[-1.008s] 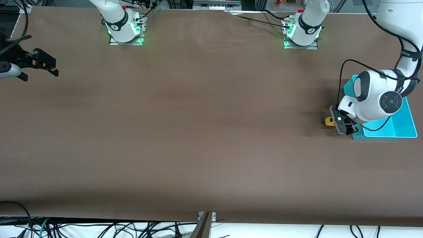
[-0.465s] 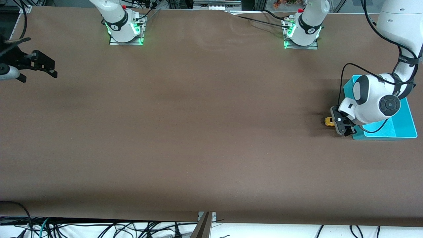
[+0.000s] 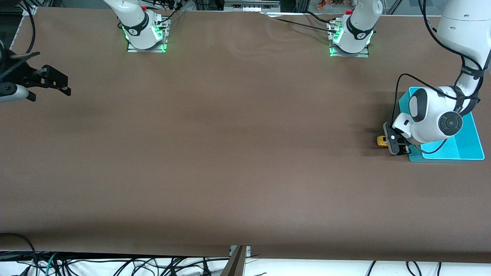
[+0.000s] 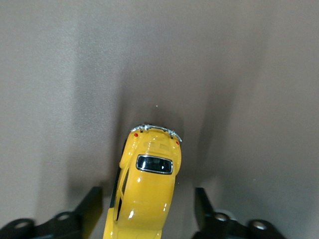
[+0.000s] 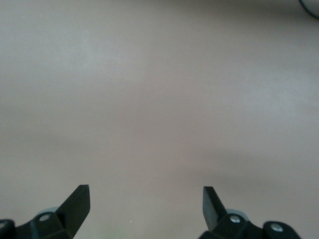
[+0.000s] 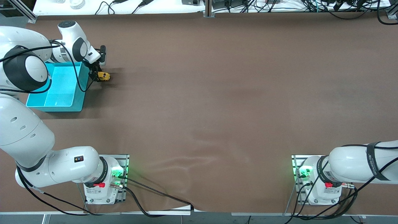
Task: Wind and store yellow beetle car
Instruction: 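Lift the car with the left gripper and carry it over the tray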
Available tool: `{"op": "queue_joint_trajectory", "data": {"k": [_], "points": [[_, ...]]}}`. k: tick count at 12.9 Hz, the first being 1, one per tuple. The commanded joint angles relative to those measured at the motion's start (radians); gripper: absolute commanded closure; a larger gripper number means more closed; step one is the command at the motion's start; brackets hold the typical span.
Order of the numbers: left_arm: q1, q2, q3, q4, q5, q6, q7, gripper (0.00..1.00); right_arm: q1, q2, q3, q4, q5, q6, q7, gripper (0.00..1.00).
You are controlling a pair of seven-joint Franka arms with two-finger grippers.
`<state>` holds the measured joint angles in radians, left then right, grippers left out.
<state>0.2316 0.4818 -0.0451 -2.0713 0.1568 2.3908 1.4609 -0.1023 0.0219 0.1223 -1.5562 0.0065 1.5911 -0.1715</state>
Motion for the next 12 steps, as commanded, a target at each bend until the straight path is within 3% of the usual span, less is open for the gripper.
{"op": "queue_joint_trajectory", "data": {"k": [1,3,5,8,12], "points": [[0.012,-0.005,-0.01,-0.006,0.01,0.008,0.032,0.75,0.0,0.007,-0.004,0.033,0.009,-0.019,-0.005,0.0],[0.005,-0.017,-0.018,0.0,0.006,-0.011,0.032,0.83,-0.002,0.006,-0.004,0.033,0.007,-0.019,-0.002,0.0],[0.002,-0.051,-0.051,0.029,0.006,-0.076,0.026,0.83,0.0,0.006,-0.004,0.033,0.007,-0.02,0.0,0.0],[-0.006,-0.063,-0.102,0.193,0.003,-0.313,0.003,0.82,0.0,0.006,-0.004,0.033,0.009,-0.019,-0.002,0.0],[-0.026,-0.065,-0.101,0.368,0.015,-0.584,0.018,0.81,-0.002,0.006,-0.007,0.033,0.007,-0.019,-0.003,0.0]]}}
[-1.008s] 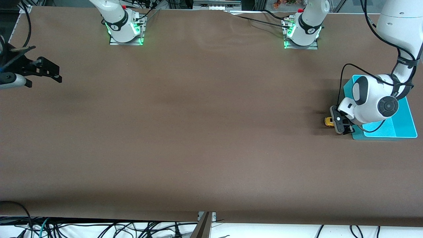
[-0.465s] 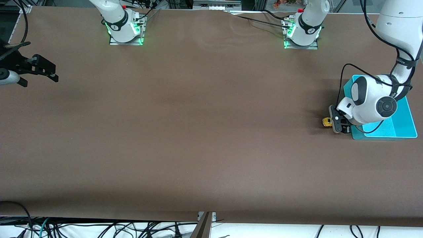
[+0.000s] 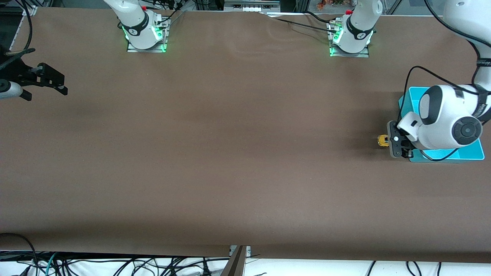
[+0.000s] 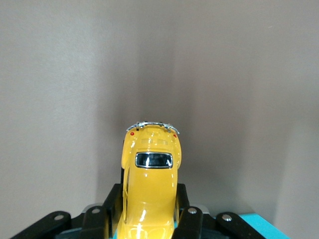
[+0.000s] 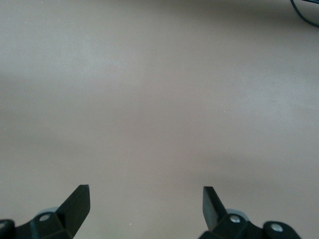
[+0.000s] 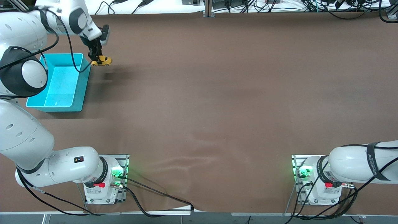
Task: Wind and store yellow beetle car
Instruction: 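Lift the car with the left gripper and carry it over the tray, then lower the car into the cyan tray and open the left gripper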
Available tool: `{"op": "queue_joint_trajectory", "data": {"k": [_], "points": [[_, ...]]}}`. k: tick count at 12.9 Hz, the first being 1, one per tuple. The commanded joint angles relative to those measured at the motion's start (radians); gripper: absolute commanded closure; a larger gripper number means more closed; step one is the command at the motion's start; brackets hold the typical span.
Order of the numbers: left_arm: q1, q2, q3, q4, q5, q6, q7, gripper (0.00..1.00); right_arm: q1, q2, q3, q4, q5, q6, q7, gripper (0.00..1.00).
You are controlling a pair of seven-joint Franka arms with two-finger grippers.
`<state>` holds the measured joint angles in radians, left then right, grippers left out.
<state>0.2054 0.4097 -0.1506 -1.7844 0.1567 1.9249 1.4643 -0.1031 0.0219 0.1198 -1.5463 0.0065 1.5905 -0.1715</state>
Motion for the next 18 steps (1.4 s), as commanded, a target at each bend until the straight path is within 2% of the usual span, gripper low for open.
{"op": "queue_joint_trajectory", "data": {"k": [1,4,8,10,14,16,18], "points": [[0.008,0.005,0.014,0.114,0.017,-0.195,0.033,0.8,-0.001,0.006,-0.005,0.023,0.007,-0.018,-0.003,0.0],[0.064,0.004,0.066,0.129,0.052,-0.225,0.183,0.8,-0.001,0.006,-0.005,0.023,0.009,-0.018,-0.002,0.0],[0.169,0.012,0.065,0.1,0.136,-0.137,0.306,0.8,-0.006,0.006,-0.006,0.023,0.013,-0.018,-0.003,0.0],[0.239,0.014,0.065,0.062,0.156,-0.036,0.376,0.81,-0.006,0.006,-0.006,0.023,0.013,-0.018,-0.003,0.0],[0.31,0.014,0.065,-0.074,0.164,0.142,0.393,0.8,-0.006,0.006,-0.006,0.023,0.013,-0.02,-0.002,0.0],[0.359,0.014,0.065,-0.156,0.164,0.294,0.421,0.77,-0.006,0.006,-0.006,0.023,0.013,-0.02,-0.002,0.0],[0.388,0.021,0.063,-0.197,0.164,0.332,0.433,0.77,-0.006,0.006,-0.006,0.023,0.013,-0.02,0.0,0.0]]}}
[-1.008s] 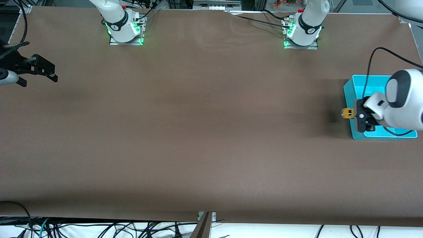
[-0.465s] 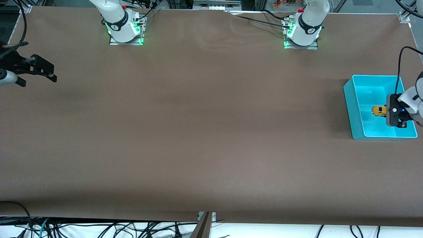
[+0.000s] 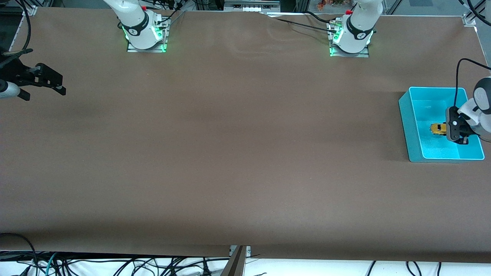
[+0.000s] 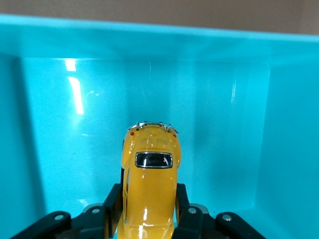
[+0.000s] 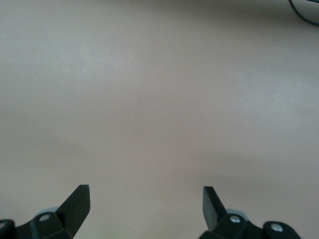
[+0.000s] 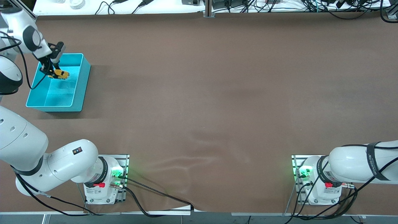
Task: Wind and store yellow beetle car
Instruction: 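Lower the car into the cyan tray and open the left gripper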
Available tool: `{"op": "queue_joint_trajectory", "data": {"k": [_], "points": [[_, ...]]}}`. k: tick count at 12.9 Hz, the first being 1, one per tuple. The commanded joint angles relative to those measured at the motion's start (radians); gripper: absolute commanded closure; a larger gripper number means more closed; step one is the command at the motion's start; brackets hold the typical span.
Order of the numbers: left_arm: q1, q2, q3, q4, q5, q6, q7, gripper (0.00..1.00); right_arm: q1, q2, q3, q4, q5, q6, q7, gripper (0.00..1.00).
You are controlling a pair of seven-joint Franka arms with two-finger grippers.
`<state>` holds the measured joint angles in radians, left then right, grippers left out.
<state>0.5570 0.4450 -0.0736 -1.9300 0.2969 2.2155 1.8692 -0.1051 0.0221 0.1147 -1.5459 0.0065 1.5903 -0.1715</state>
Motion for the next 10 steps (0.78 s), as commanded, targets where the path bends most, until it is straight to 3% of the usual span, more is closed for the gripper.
{"op": "queue_joint_trajectory", "data": {"k": [1,4,5,6,10], "points": [[0.037,-0.002,-0.014,-0.052,0.024,0.046,0.028,0.74,-0.004,0.005,-0.001,0.023,0.013,-0.019,-0.002,0.0],[0.038,0.004,-0.014,-0.047,0.022,0.052,0.036,0.41,-0.004,0.005,-0.001,0.023,0.013,-0.019,0.0,0.0],[0.038,0.003,-0.015,-0.038,0.021,0.052,0.036,0.34,-0.004,0.005,-0.001,0.023,0.013,-0.019,0.0,0.0],[0.038,-0.006,-0.018,-0.031,0.015,0.049,0.036,0.0,-0.004,0.005,-0.001,0.023,0.013,-0.019,0.0,0.0],[0.029,-0.045,-0.026,-0.02,0.008,0.021,0.035,0.0,-0.004,0.005,-0.001,0.023,0.015,-0.019,0.001,0.0]]}}
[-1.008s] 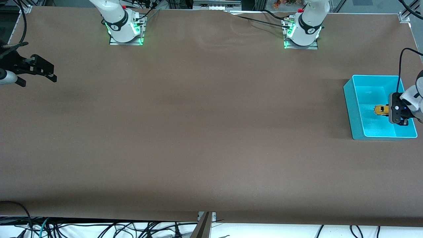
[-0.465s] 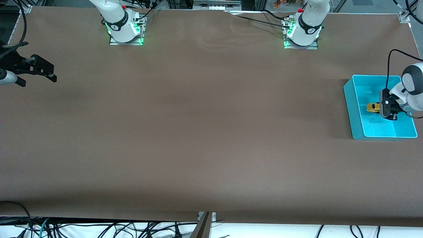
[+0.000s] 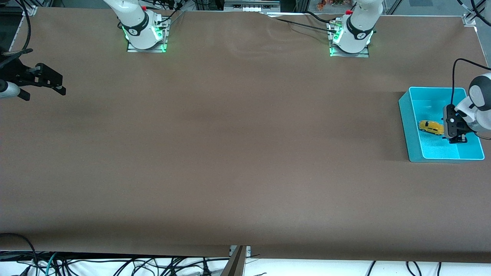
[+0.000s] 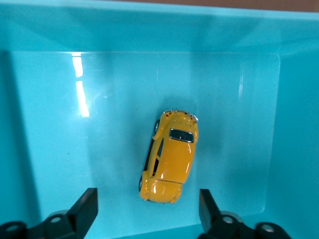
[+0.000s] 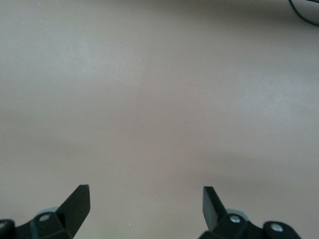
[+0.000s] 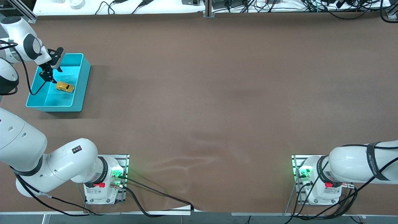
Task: Wind and store yellow beetle car
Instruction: 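Raise the left gripper up out of the tray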
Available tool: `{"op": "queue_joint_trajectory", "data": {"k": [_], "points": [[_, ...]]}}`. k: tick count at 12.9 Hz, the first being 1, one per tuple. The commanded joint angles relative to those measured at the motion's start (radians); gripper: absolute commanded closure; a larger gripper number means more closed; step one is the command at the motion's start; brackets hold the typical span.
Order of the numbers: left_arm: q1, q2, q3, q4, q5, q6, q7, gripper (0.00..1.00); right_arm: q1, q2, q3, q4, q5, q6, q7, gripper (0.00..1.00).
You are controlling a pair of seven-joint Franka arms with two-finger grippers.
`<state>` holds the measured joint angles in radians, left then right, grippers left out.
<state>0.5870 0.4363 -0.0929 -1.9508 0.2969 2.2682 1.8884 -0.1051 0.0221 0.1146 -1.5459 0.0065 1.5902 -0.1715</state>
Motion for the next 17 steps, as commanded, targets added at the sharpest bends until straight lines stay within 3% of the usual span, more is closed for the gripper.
{"op": "queue_joint_trajectory", "data": {"k": [1,4,8,11,13,17], "points": [[-0.001,-0.054,-0.019,0.012,0.007,-0.047,0.009,0.0,-0.004,0.005,-0.001,0.023,0.015,-0.019,0.001,0.0],[-0.006,-0.057,-0.082,0.145,-0.031,-0.149,-0.014,0.0,-0.004,0.005,-0.001,0.023,0.015,-0.019,0.001,0.0],[-0.039,-0.057,-0.151,0.294,-0.036,-0.379,-0.222,0.0,-0.004,0.005,-0.001,0.023,0.015,-0.019,0.001,0.0],[-0.128,-0.057,-0.191,0.395,-0.036,-0.579,-0.406,0.0,-0.004,0.005,-0.001,0.023,0.015,-0.019,0.001,0.0],[-0.208,-0.057,-0.197,0.437,-0.039,-0.662,-0.545,0.0,-0.004,0.007,-0.001,0.023,0.015,-0.019,0.001,0.0],[-0.301,-0.059,-0.203,0.441,-0.107,-0.671,-0.84,0.0,-0.004,0.005,-0.001,0.023,0.016,-0.018,0.001,0.0]]}}
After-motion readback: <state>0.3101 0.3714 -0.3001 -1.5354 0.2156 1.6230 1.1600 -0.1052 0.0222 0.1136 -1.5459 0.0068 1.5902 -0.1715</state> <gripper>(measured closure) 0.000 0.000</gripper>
